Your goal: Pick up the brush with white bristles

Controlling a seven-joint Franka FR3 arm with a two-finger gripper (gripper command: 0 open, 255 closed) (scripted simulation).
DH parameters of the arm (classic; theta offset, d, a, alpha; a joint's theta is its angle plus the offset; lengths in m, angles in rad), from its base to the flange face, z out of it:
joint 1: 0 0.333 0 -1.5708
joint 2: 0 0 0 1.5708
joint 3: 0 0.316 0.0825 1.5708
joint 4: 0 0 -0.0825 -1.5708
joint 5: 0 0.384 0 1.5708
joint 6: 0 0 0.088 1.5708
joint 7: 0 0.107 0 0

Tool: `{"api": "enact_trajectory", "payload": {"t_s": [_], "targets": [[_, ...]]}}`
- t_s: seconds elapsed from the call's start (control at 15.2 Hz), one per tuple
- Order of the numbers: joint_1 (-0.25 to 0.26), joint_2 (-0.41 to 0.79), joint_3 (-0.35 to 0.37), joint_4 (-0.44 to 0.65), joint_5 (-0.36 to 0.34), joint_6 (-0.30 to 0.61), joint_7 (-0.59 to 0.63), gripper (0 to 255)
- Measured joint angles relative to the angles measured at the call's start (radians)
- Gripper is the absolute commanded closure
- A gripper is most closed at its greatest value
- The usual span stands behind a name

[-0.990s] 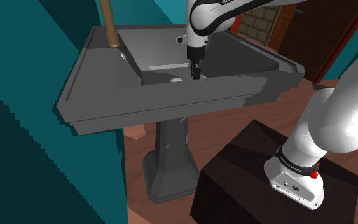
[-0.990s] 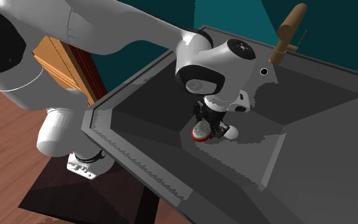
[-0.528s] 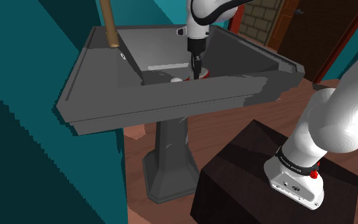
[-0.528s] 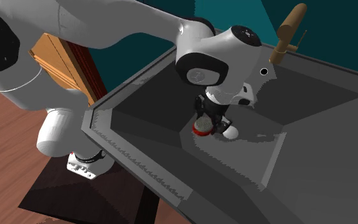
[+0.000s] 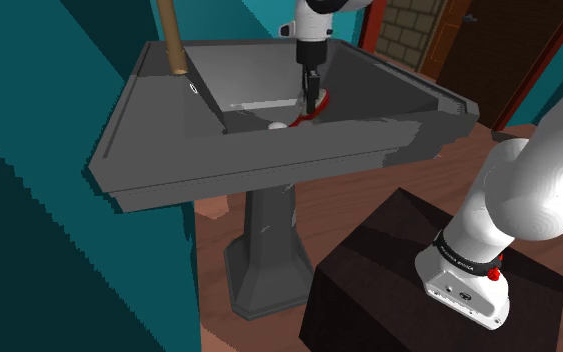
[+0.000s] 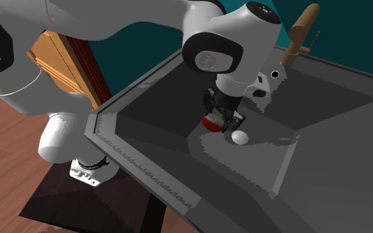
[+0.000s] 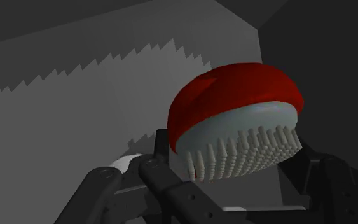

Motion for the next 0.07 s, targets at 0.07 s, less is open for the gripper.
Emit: {"api": "enact_trajectory", "payload": {"t_s": [0.07], "targets": [[0.0, -0.002, 0.001, 0.006, 0.0, -0.008, 0.001, 255]]}}
